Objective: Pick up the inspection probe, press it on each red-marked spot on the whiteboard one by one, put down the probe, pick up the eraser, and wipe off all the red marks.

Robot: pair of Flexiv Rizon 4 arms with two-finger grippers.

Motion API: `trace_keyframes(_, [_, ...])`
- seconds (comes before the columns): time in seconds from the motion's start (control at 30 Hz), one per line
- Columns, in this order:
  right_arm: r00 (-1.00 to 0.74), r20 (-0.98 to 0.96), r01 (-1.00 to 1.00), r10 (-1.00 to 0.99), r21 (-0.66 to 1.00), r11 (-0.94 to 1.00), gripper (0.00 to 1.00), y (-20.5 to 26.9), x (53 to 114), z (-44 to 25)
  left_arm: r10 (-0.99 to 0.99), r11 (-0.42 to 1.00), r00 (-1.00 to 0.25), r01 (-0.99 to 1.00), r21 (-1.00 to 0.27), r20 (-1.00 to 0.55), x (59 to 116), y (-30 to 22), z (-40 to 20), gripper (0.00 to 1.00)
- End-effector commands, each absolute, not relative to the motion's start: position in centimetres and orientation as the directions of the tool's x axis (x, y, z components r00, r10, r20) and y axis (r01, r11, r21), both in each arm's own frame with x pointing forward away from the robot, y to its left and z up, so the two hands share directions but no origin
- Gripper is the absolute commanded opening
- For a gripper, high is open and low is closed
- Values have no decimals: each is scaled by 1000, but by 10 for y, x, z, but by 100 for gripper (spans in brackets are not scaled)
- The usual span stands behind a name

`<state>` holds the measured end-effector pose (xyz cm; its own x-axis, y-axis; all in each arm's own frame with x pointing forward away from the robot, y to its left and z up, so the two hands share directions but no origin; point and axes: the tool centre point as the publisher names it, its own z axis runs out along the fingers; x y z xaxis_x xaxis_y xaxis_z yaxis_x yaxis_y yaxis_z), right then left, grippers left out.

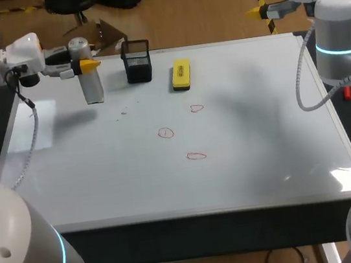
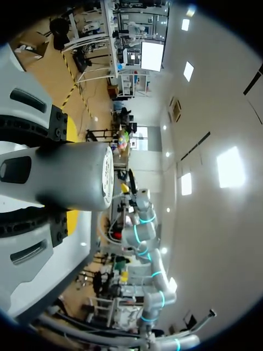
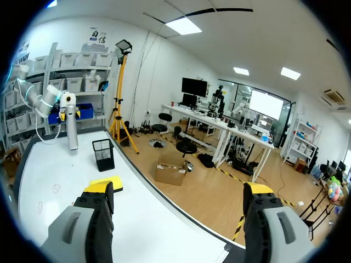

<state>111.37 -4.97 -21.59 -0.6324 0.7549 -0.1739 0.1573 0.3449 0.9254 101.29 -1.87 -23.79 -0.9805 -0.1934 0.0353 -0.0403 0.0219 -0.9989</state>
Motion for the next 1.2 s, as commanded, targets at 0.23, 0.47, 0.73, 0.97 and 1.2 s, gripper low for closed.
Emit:
trace_keyframes(0.23, [-633, -173, 156, 754, 926, 344, 100, -50, 1114, -216, -197, 33, -979, -49, -998, 42, 1017, -22, -233, 0])
trace_keyframes(0.47, [-633, -173, 156, 754, 926, 344, 100, -50, 1114, -216, -205, 44, -978, -62, -997, 51, 1018, -22, -233, 0])
trace_keyframes(0.73, [-633, -173, 156, 754, 926, 344, 100, -50, 1114, -216, -205, 44, -978, -62, -997, 51, 1018, -22, -233, 0])
trace_keyframes(0.97, [-679, -172, 160, 713, 914, 373, 100, -52, 1117, -219, -205, 44, -978, -62, -997, 51, 1018, -22, -233, 0])
trace_keyframes(1.2, [-901, -235, -26, 364, 868, 496, 100, -22, 1136, -212, -205, 44, -978, -62, -997, 51, 1018, -22, -233, 0])
